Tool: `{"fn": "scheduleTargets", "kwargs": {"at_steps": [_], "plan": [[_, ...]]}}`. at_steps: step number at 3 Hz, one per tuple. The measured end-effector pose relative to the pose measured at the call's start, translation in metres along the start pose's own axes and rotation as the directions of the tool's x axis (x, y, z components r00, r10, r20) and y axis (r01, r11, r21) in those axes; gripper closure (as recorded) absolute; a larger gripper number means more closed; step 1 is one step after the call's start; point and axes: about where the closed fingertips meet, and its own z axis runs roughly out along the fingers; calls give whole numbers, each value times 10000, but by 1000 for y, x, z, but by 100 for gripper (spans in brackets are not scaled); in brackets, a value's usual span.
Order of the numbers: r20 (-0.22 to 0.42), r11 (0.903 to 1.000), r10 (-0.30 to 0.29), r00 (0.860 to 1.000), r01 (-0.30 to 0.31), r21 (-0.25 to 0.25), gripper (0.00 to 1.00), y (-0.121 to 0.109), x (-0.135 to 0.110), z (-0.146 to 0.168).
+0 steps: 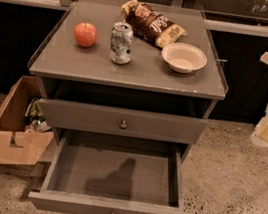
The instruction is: Place 7up can into middle drawer
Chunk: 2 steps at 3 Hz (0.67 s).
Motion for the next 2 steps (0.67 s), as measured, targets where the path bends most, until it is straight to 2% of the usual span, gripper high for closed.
{"fn": "scheduleTargets", "kwargs": {"at_steps": [1,2], "plan": [[0,10000,0,10000,0,0,0,0,0,0],[769,9986,482,9959,-498,190,0,-3,-2,1]]}}
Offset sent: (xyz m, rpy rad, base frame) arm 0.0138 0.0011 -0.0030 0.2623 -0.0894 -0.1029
